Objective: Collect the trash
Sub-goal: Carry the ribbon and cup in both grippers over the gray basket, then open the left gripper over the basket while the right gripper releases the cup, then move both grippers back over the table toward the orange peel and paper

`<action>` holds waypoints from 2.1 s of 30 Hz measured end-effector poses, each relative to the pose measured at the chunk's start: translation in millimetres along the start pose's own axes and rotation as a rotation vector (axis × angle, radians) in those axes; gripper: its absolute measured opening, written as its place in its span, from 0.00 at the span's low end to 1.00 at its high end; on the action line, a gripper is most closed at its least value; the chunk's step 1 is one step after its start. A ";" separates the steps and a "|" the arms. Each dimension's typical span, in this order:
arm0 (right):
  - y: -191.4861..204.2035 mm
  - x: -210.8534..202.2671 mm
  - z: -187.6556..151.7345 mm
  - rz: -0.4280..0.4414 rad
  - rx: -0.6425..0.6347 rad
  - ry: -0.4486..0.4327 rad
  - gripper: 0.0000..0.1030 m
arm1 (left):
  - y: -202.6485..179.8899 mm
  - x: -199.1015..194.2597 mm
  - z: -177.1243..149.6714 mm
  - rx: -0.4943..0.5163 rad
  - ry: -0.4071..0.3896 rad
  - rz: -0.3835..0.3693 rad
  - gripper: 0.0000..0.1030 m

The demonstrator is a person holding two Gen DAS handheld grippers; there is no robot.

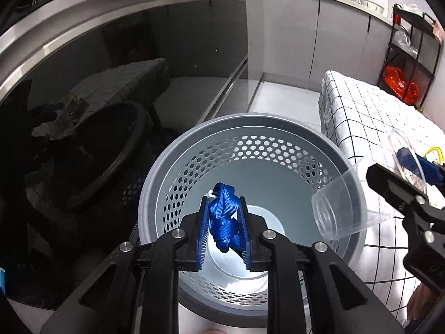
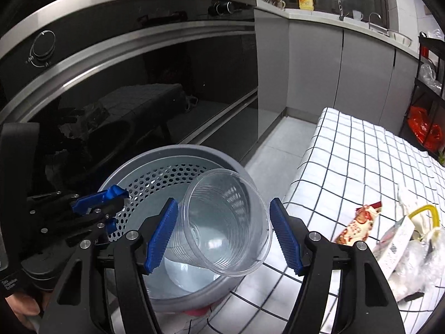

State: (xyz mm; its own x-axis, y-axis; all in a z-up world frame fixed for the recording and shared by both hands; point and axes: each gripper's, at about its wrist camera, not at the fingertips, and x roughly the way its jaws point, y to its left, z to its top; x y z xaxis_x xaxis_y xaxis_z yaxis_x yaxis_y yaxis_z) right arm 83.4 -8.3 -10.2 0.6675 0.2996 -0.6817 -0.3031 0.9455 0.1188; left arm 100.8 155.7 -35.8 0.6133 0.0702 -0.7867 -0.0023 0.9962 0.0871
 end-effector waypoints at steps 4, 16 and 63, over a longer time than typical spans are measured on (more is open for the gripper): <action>2.7 8.1 0.8 0.005 0.000 0.011 0.64 | 2.8 4.8 1.1 -0.020 0.025 -0.008 0.21; 1.2 5.0 4.1 0.001 -0.001 0.002 0.70 | 10.5 0.2 2.7 -0.042 -0.002 -0.001 0.60; -63.6 -120.1 -91.5 -0.242 0.174 -0.073 0.79 | -41.2 -63.5 -9.7 -0.015 -0.207 -0.122 0.94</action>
State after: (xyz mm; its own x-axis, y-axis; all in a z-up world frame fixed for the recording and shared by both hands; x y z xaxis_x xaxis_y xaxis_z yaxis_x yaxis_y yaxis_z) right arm -39.7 -116.1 -2.0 0.7553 0.0654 -0.6521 -0.0125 0.9963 0.0854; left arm 54.3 110.7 4.6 0.7585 -0.0614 -0.6488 0.0710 0.9974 -0.0114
